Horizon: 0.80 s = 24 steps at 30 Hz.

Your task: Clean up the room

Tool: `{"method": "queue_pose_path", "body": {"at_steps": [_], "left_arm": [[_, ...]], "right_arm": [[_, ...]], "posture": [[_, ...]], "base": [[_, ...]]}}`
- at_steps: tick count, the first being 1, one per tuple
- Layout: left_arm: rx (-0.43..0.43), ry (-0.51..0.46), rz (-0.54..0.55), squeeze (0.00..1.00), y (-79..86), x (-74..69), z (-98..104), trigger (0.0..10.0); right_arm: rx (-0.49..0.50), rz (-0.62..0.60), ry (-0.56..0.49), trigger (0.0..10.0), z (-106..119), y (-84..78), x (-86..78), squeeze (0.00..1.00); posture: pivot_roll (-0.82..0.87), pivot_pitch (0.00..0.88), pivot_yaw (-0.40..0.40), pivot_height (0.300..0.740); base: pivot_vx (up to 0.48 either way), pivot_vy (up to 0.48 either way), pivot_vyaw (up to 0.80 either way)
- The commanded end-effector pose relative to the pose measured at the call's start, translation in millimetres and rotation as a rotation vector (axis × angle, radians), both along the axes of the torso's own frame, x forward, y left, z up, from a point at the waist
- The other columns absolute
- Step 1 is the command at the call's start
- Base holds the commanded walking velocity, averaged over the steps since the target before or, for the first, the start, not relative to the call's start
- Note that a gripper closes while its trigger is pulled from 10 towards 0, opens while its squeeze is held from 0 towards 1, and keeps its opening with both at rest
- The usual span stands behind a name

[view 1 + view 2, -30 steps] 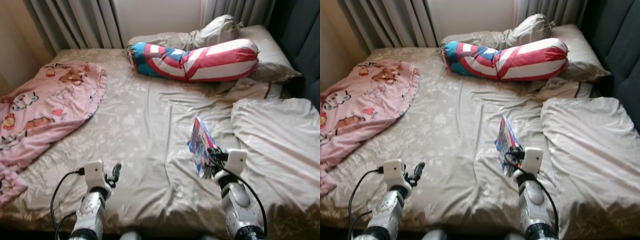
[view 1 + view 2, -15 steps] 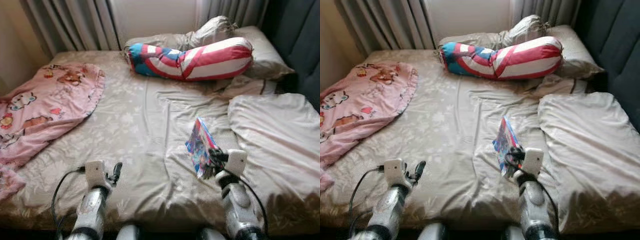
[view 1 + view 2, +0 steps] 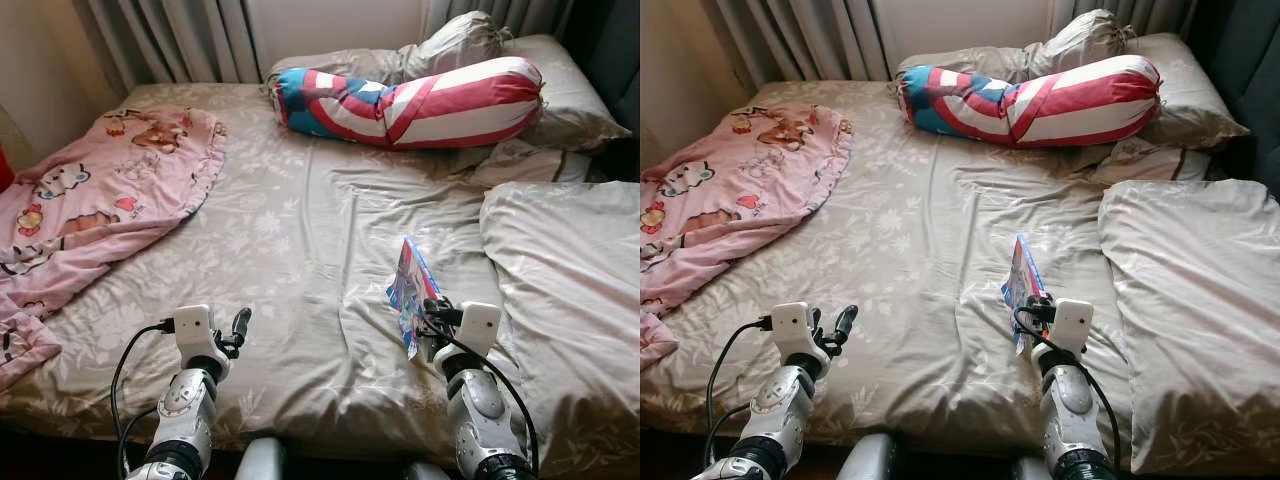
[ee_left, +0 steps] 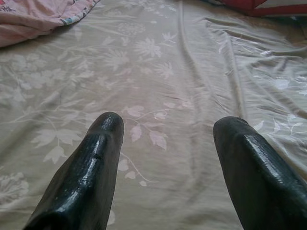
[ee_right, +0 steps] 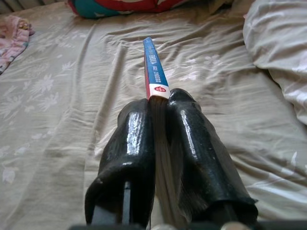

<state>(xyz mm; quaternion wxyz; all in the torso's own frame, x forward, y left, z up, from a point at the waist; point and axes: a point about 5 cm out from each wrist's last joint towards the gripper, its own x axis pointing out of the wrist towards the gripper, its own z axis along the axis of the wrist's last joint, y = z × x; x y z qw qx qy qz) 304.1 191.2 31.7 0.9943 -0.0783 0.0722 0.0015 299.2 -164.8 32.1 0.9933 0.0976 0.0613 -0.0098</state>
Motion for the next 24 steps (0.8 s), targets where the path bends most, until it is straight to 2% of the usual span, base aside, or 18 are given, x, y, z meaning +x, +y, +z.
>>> {"method": "queue_pose_path", "body": {"at_steps": [1,8,10,12,17,21,24], "left_arm": [[0.003,0.005,0.005,0.00,5.1,-0.7,0.1,10.0],[0.001,0.001,-0.002,0.00,5.8,-0.2,1.1,10.0],[0.001,-0.003,-0.001,0.00,6.5,0.2,1.9,10.0],[0.005,-0.010,-0.003,0.00,8.3,0.9,3.7,10.0],[0.015,-0.020,0.000,0.00,10.6,0.5,5.0,10.0],[0.021,-0.028,-0.005,0.00,12.6,-1.7,5.0,10.0],[0.033,-0.041,-0.013,0.00,16.5,-6.1,5.3,10.0]], "right_arm": [[0.015,-0.014,-0.062,10.0,12.6,0.7,7.5,0.00],[0.068,-0.067,-0.066,10.0,14.7,-7.6,10.1,0.00],[0.041,-0.062,-0.069,10.0,16.8,-13.4,12.2,0.00],[0.069,-0.123,-0.056,10.0,21.8,-32.6,19.2,0.00],[0.073,-0.113,-0.063,10.0,34.4,-40.7,32.2,0.00],[0.145,-0.164,-0.057,10.0,43.2,-51.0,41.4,0.00],[0.213,-0.168,-0.036,10.0,45.6,-50.8,47.1,0.00]], "posture": [[0.00,0.088,0.057,0.652],[0.01,0.091,0.060,0.652],[0.01,0.092,0.060,0.652],[0.02,0.099,0.064,0.652],[0.04,0.107,0.067,0.652],[0.06,0.121,0.072,0.652],[0.09,0.144,0.085,0.652]], "base": [[0.000,0.000,0.00],[0.000,0.000,0.00],[0.000,0.000,0.00],[0.000,0.000,0.00],[0.000,0.000,0.00],[0.000,0.000,0.00],[0.000,0.000,0.00]]}}
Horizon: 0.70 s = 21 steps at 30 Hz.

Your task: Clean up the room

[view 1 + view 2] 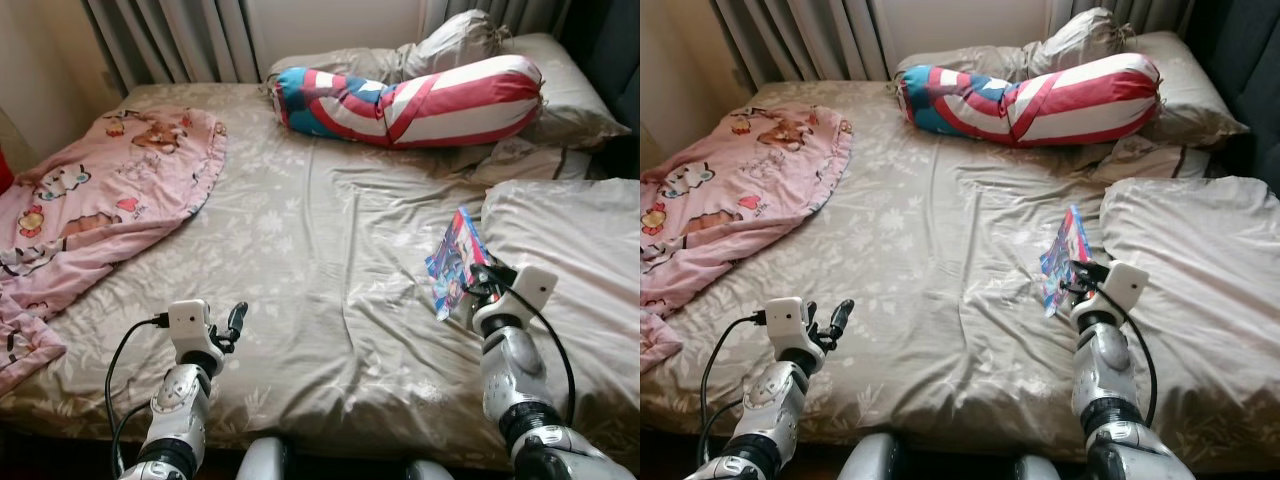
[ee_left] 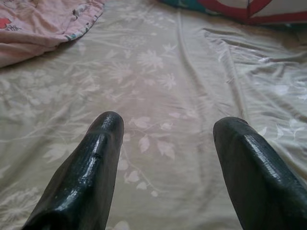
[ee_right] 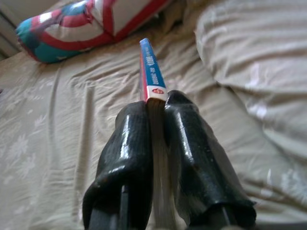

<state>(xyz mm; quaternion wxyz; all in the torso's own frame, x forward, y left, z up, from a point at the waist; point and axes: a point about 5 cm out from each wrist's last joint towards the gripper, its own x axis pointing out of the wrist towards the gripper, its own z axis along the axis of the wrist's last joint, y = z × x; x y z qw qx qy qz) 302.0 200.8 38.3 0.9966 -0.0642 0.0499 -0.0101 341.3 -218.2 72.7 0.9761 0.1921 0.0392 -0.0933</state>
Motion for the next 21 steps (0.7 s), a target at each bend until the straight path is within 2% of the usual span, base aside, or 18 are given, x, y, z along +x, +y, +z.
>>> {"method": "queue_pose_path", "body": {"at_steps": [1,4,8,10,13,17,21], "left_arm": [[0.012,0.005,0.007,0.00,8.2,-4.8,-1.3,10.0],[0.023,-0.001,0.005,0.00,12.4,-8.9,-1.3,10.0],[0.049,-0.003,-0.002,0.00,20.5,-22.7,-2.7,10.0],[0.061,-0.003,-0.003,0.00,23.6,-30.7,-3.0,10.0],[0.069,-0.003,-0.003,0.00,27.7,-38.3,-2.2,10.0],[0.081,0.006,-0.007,0.00,30.3,-44.8,-2.1,10.0],[0.086,0.027,-0.017,0.00,30.9,-52.3,-1.3,10.0]], "right_arm": [[0.042,0.025,-0.009,10.0,5.2,4.6,6.4,0.00],[0.043,0.054,-0.002,10.0,5.2,10.8,8.5,0.00],[0.161,0.079,-0.018,10.0,4.4,22.5,11.3,0.00],[0.182,0.144,-0.042,10.0,7.2,34.7,14.4,0.00],[0.193,0.138,-0.041,10.0,6.4,36.3,14.2,0.00],[0.187,0.054,0.000,10.0,0.3,25.4,10.1,0.00],[0.191,-0.052,0.029,10.0,-10.6,4.6,-1.1,0.00]], "posture": [[0.09,0.148,0.086,0.652],[0.11,0.166,0.095,0.652],[0.16,0.211,0.124,0.652],[0.19,0.236,0.134,0.652],[0.21,0.257,0.146,0.652],[0.22,0.272,0.156,0.652],[0.22,0.290,0.172,0.652]], "base": [[0.000,0.000,0.00],[0.000,0.000,0.00],[0.000,0.000,0.00],[0.000,0.000,0.00],[0.000,0.000,0.00],[0.000,0.000,0.00],[0.000,0.000,0.00]]}}
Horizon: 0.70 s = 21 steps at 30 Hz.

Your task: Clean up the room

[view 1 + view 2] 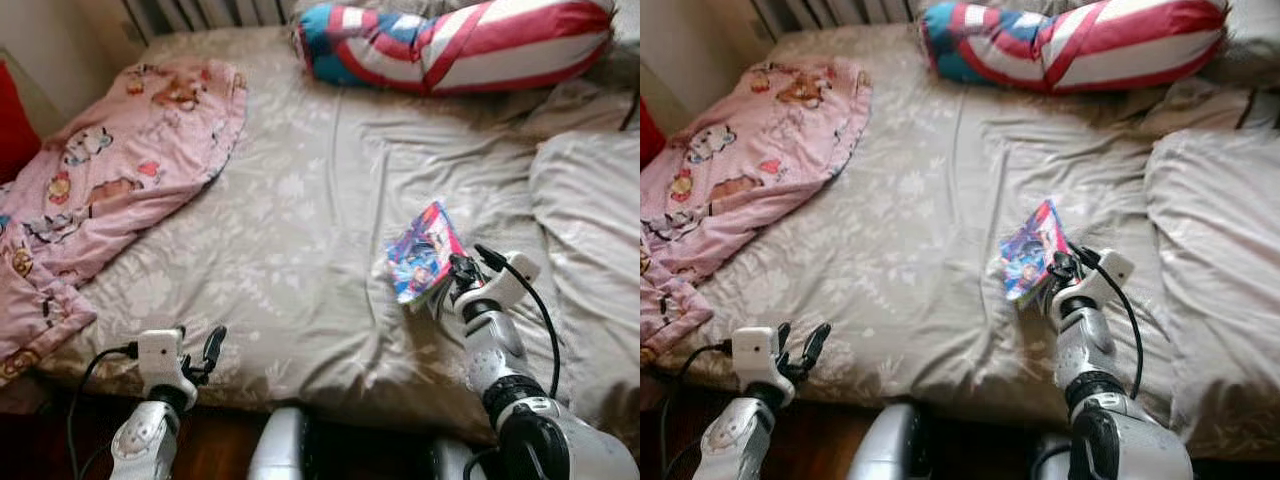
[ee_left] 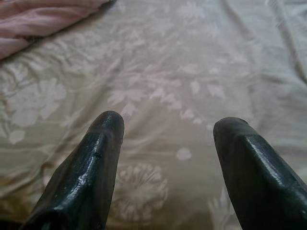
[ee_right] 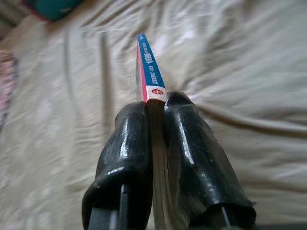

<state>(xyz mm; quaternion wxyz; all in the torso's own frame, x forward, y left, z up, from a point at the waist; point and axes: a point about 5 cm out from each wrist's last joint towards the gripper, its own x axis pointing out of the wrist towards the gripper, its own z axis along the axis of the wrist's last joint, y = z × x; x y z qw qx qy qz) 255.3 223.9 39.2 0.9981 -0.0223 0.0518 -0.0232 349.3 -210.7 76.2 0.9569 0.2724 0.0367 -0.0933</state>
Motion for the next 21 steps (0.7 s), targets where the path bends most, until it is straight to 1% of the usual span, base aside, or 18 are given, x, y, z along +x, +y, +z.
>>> {"method": "queue_pose_path", "body": {"at_steps": [1,6,11,18,21], "left_arm": [[0.006,0.032,0.012,0.00,7.9,-6.9,-2.3,10.0],[0.006,0.046,0.006,0.00,6.9,-9.0,-1.3,10.0],[-0.002,0.062,-0.008,0.00,1.1,-7.8,-0.6,10.0],[-0.005,0.070,-0.011,0.00,0.4,-7.1,0.5,10.0],[-0.011,0.072,-0.017,0.00,-1.0,-5.6,0.9,10.0]], "right_arm": [[0.026,-0.072,0.061,10.0,-18.6,-11.1,-14.6,0.00],[0.014,-0.117,0.075,10.0,-25.1,-23.3,-23.6,0.00],[0.010,-0.187,0.100,10.0,-34.5,-39.6,-37.1,0.00],[-0.004,-0.212,0.119,10.0,-39.2,-47.4,-44.3,0.00],[-0.023,-0.226,0.138,10.0,-39.0,-54.0,-46.1,0.00]], "posture": [[0.22,0.292,0.173,0.652],[0.21,0.298,0.179,0.652],[0.20,0.293,0.184,0.652],[0.19,0.287,0.185,0.652],[0.18,0.282,0.185,0.652]], "base": [[0.000,0.000,0.00],[0.000,0.000,0.00],[0.000,0.000,0.00],[0.000,0.000,0.00],[0.000,0.000,0.00]]}}
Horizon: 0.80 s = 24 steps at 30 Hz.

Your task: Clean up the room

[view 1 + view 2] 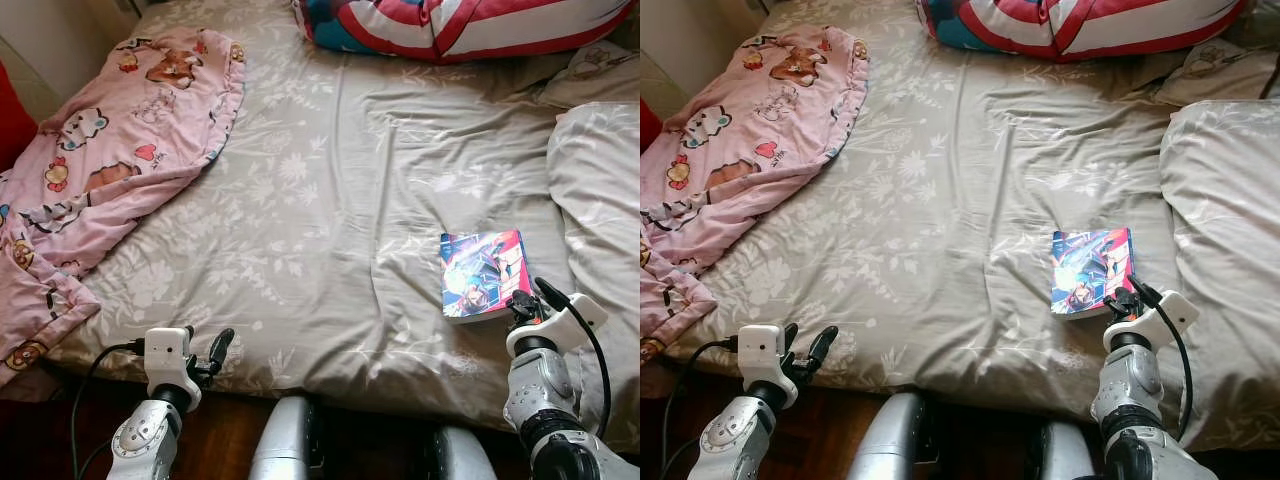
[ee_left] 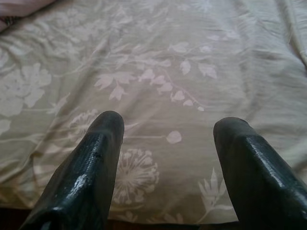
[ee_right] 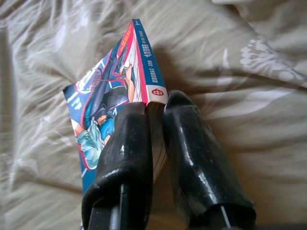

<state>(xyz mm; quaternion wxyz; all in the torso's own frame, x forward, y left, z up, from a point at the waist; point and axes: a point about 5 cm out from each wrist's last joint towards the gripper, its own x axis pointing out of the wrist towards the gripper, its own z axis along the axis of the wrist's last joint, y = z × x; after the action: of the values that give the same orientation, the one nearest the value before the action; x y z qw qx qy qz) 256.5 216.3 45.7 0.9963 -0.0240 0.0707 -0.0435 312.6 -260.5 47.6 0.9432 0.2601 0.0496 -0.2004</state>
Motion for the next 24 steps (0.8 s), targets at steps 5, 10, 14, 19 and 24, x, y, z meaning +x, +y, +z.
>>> {"method": "queue_pose_path", "body": {"at_steps": [5,10,14,19,24], "left_arm": [[-0.008,0.041,0.020,0.00,4.9,-5.5,-5.8,10.0],[-0.011,0.043,0.017,0.00,3.9,-4.3,-5.9,10.0],[-0.011,0.044,0.016,0.00,3.8,-3.4,-5.9,10.0],[-0.013,0.044,0.011,0.00,0.6,-1.3,-6.2,10.0],[-0.018,0.041,0.008,0.00,-2.7,0.9,-6.0,10.0]], "right_arm": [[-0.013,-0.026,0.060,10.0,-9.7,-7.9,-10.1,0.00],[-0.017,-0.026,0.064,10.0,-10.2,-8.9,-11.0,1.00],[-0.017,-0.027,0.067,10.0,-10.9,-8.5,-11.4,1.00],[-0.033,-0.043,0.081,10.0,-12.5,-10.1,-13.7,1.00],[-0.046,-0.048,0.092,10.0,-15.8,-9.4,-17.0,0.11]], "posture": [[0.17,0.272,0.181,0.652],[0.17,0.266,0.180,0.652],[0.17,0.261,0.180,0.652],[0.16,0.257,0.179,0.652],[0.15,0.253,0.177,0.652]], "base": [[0.000,0.000,0.00],[0.000,0.000,0.00],[0.000,0.000,0.00],[0.000,0.000,0.00],[0.000,0.000,0.00]]}}
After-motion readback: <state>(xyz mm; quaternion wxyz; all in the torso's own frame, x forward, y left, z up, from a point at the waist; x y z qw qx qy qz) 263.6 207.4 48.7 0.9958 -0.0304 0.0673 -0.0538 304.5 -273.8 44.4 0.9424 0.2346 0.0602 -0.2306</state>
